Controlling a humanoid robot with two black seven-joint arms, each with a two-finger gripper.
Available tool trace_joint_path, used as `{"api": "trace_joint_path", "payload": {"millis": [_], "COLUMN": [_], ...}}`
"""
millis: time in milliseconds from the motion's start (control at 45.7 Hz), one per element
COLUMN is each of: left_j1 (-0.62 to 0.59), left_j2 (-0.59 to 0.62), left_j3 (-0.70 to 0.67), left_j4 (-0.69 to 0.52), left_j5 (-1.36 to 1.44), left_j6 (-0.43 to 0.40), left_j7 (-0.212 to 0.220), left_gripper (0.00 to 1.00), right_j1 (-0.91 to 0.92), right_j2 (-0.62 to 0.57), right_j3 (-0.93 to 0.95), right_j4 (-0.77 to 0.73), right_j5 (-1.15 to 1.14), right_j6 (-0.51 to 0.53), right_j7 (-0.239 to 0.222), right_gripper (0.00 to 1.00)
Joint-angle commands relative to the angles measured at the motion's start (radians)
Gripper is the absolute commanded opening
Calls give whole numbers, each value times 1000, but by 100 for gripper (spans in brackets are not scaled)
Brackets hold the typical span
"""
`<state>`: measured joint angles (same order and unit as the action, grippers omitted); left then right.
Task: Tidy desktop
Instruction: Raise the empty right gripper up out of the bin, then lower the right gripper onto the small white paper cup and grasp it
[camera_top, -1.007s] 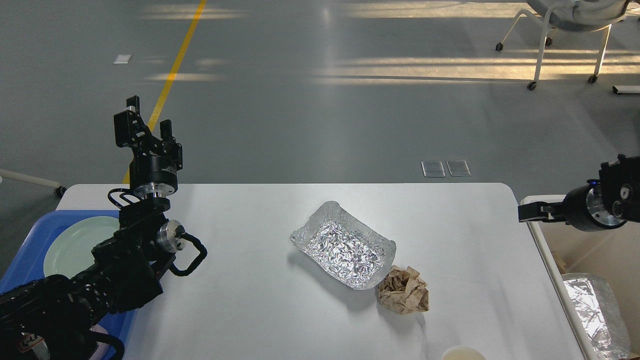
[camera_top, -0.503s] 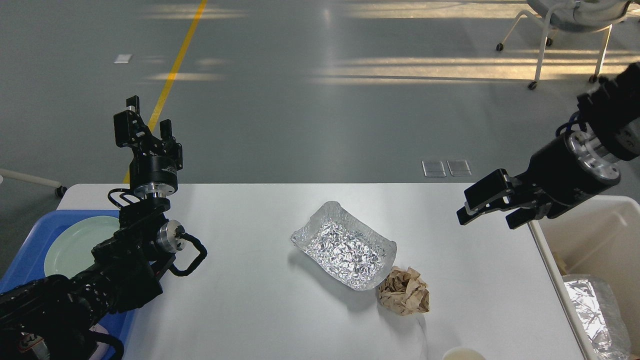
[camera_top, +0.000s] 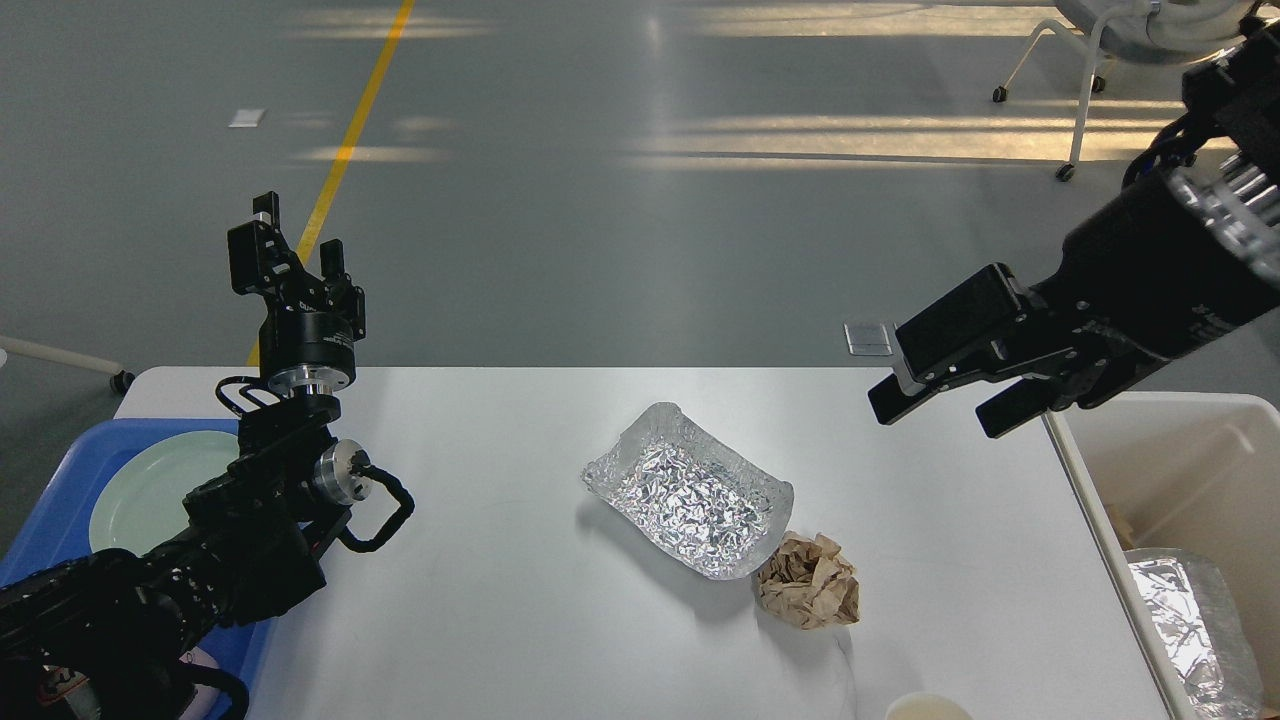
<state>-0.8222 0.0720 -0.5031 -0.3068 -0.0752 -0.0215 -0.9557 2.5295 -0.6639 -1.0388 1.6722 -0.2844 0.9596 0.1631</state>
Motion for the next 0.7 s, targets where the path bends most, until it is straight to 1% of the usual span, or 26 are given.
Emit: {"api": "trace_joint_path", "payload": {"millis": [0, 131, 306, 394, 569, 679], "left_j1": [0, 0, 0, 0, 0, 0], "left_j2": [0, 0, 0, 0, 0, 0], "left_j3": [0, 0, 0, 0, 0, 0], "left_j4": [0, 0, 0, 0, 0, 0], "left_j5": [0, 0, 0, 0, 0, 0], "left_j6": [0, 0, 0, 0, 0, 0], "left_j7": [0, 0, 0, 0, 0, 0], "left_gripper": [96, 96, 96, 96, 96, 96], "right_j1": [-12, -89, -207, -279, -440, -544], "right_j2": [24, 43, 49, 52, 58, 55], "right_j3": [-1, -9, -9, -9, -10, -10], "right_j4": [-3, -8, -8, -8, -8, -8], "right_j5": [-1, -64, -168, -217, -398, -467], "right_j6": [0, 0, -62, -107, -243, -300], "right_j7": [-2, -4, -4, -4, -4, -4], "right_gripper": [99, 99, 99, 99, 99, 99]}}
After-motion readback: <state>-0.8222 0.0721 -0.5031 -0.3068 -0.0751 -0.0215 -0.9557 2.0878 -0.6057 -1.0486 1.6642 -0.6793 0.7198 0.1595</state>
